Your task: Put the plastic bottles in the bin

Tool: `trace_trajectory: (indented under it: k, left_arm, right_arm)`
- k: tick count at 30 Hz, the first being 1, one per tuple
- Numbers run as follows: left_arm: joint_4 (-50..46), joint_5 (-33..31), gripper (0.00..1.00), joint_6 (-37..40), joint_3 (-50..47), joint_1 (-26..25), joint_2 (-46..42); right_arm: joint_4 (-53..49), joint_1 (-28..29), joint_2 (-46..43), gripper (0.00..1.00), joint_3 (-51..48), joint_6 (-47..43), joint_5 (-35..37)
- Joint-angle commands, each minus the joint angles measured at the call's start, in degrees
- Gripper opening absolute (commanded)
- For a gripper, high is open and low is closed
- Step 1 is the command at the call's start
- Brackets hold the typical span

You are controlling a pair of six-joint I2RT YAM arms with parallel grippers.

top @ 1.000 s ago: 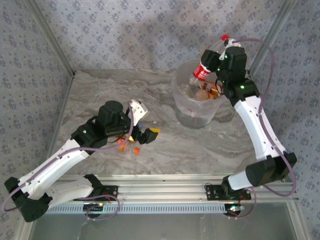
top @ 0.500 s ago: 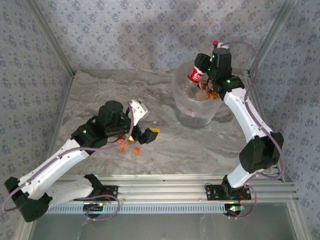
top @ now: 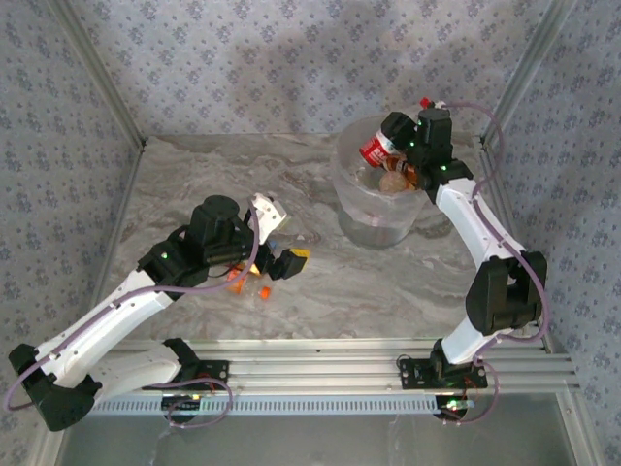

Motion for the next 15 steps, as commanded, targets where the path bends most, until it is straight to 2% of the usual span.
trace_trajectory:
  k: [1, 7, 15]
  left_arm:
    - [-0.58, -0.64, 1.0, 1.14, 0.29, -0.34, -0.43]
    - [-0.64, -0.77, 1.0, 1.08, 0.31, -0.35, -0.56]
    - [-0.79, -1.16, 1.0, 0.86, 0.52, -0.25, -0.2]
  right_arm:
    - [-3.61, 0.38, -1.54, 0.73, -1.64, 2.2, -2.17]
    - [-8.22, -0.69, -5.41, 0.83, -1.1, 0.07, 1.95]
    - [-14.82, -2.21, -9.86, 0.81, 0.78, -3.45, 4.41]
